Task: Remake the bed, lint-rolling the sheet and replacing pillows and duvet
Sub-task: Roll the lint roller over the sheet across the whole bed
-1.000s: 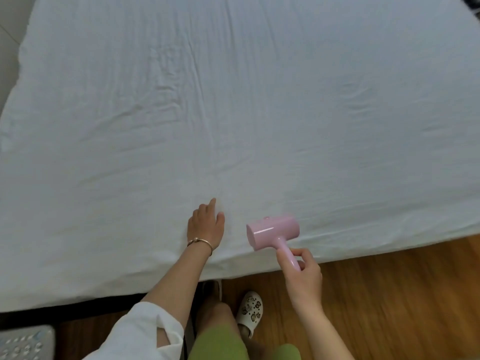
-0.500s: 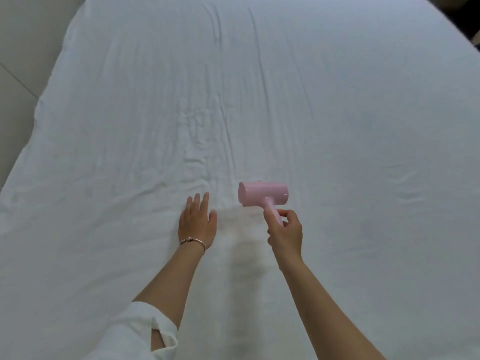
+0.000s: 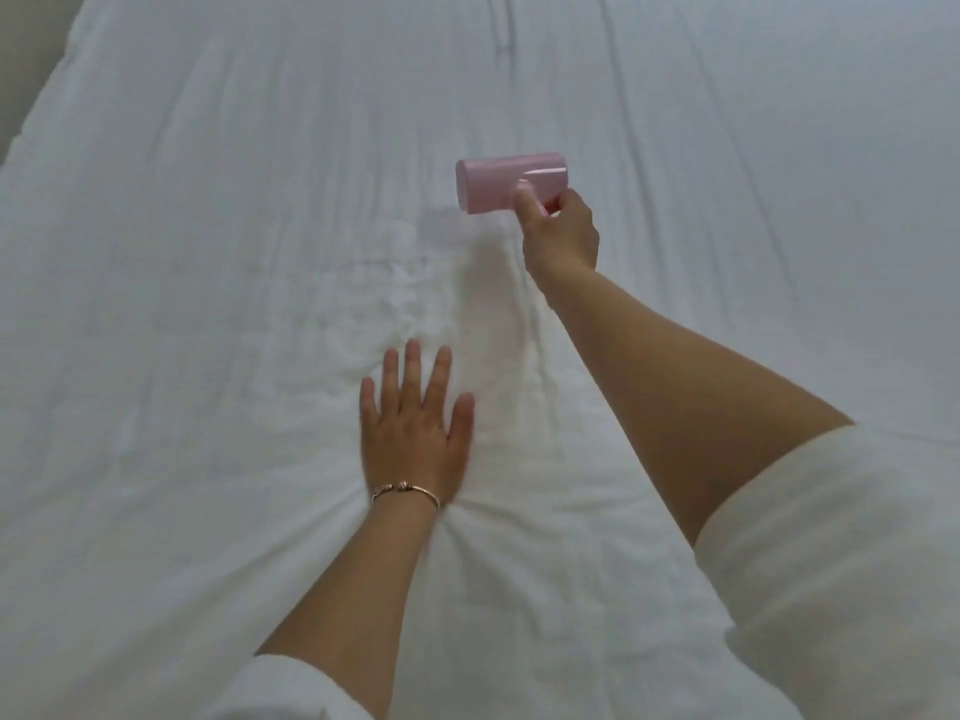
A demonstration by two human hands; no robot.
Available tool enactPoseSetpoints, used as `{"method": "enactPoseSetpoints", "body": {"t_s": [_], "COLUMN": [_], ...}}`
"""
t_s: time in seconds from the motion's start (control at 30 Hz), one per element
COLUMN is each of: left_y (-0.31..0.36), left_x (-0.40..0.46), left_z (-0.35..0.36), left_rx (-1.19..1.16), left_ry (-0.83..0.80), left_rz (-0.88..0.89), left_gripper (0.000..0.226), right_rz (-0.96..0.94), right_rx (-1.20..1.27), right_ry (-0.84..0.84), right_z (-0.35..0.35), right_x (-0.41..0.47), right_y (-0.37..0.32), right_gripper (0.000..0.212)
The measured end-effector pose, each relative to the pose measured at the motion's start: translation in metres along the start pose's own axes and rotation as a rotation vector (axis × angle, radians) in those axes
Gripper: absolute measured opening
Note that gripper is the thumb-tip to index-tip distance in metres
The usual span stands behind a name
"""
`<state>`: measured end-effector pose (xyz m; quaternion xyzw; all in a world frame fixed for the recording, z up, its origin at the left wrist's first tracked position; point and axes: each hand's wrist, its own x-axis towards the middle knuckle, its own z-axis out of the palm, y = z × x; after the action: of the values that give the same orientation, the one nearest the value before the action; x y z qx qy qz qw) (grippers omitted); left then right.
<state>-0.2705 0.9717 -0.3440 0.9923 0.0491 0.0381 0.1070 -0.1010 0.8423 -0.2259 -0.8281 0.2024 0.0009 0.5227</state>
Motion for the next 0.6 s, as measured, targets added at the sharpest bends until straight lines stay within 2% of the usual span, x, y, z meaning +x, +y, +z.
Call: {"method": "enactPoseSetpoints", "body": {"t_s": [0.13,0.37,0.6], "left_y": [-0.003,-0.002,0.0], "left_x": [0.002,0.001,0.004], "left_z": [0.011,0.009,-0.007], "left_rx": [-0.015,0.0,0.052], "left_ry": [0.037,0.013,-0.13], "left_rz": [-0.008,-0.003,-0.012], "left_gripper": [0.058,0.059,0.064], "right_rz": [0.052,0.097,0.159], "right_rx": [-0.057,-0.048,-0.082], "right_ry": [-0.037,0.064,0.029], "right_z": [0.027,0.016,-0.024], "right_x": [0.004,-0.052,-0.12], "right_y": [0.019,0.06,0.086], "right_gripper": [0.026,0.033,0.032]}}
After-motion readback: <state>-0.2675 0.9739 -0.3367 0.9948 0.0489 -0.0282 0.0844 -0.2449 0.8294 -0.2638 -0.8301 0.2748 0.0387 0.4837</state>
